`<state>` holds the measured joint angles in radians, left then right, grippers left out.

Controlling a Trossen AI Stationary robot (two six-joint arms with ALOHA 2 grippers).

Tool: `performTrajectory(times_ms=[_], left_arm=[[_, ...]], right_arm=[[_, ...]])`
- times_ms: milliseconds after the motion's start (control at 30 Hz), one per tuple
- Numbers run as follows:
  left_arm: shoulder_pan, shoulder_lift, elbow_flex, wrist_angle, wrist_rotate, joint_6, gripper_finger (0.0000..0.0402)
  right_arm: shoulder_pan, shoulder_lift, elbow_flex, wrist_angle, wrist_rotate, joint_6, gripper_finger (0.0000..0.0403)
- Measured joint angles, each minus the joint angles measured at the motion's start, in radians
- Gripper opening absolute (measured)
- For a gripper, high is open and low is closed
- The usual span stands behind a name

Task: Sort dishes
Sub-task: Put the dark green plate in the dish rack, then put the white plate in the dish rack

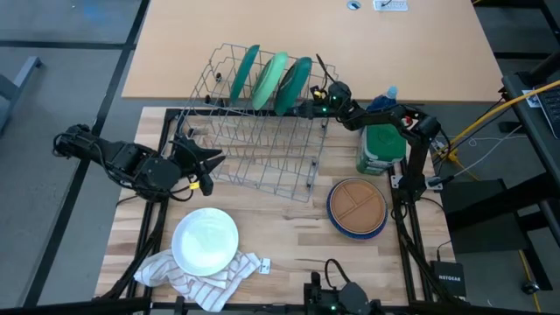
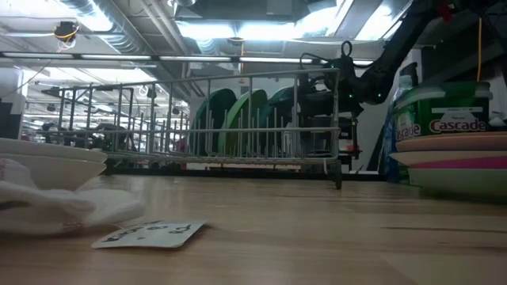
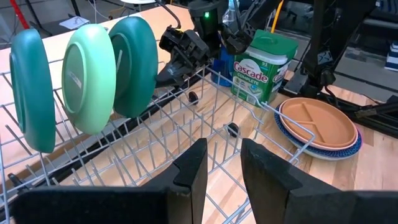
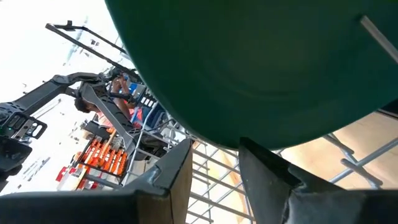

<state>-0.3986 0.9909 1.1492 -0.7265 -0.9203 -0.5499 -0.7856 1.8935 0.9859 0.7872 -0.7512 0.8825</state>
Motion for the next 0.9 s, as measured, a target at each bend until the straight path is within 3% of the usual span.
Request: performTrajectory(times_ms=[267,633,900], left_arm=[[0.000,0.000,0.000,0.000,0.000,0.000,0.0088],[0.000,0.000,0.000,0.000,0.000,0.035,0.0088],[0.000,0.000,0.000,0.000,0.000,0.034,0.0088]], right_arm=[[0.000,-0.058,0.000,-0.041,0.000,0.002,0.0133],[0.000,-0.222,0.000,-0.461,0.048,-0.186,0.0133],[0.057,-0.386,0.000,-0.568,0.085,-0.276,0.0133]])
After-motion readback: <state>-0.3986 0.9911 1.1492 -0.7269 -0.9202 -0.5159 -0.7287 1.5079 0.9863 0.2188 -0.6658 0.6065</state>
